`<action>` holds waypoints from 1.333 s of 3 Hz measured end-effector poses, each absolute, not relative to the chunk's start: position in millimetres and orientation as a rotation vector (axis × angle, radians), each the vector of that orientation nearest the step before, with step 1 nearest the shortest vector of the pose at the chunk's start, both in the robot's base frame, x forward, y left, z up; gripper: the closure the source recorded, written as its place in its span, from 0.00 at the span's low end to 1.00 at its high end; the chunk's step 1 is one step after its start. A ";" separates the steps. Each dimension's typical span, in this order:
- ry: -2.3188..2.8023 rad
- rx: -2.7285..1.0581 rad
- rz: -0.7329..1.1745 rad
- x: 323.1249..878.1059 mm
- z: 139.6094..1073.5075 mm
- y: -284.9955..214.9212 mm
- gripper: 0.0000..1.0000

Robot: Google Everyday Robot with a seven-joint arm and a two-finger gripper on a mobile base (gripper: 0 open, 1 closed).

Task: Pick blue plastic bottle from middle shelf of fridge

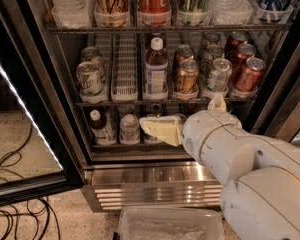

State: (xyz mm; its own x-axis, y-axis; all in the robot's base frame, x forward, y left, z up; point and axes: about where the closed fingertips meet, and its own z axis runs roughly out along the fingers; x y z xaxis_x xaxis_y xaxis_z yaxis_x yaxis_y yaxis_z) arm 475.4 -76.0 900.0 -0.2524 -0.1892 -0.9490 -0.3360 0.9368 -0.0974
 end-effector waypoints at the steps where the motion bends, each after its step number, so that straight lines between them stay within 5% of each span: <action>1: 1.764 -0.415 0.184 485.6 911.6 -58.2 0.00; 4: 1.575 -0.347 0.225 549.1 925.3 -23.3 0.00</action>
Offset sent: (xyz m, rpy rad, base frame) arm 0.0833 0.0443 0.0114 0.1202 -0.1810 0.0126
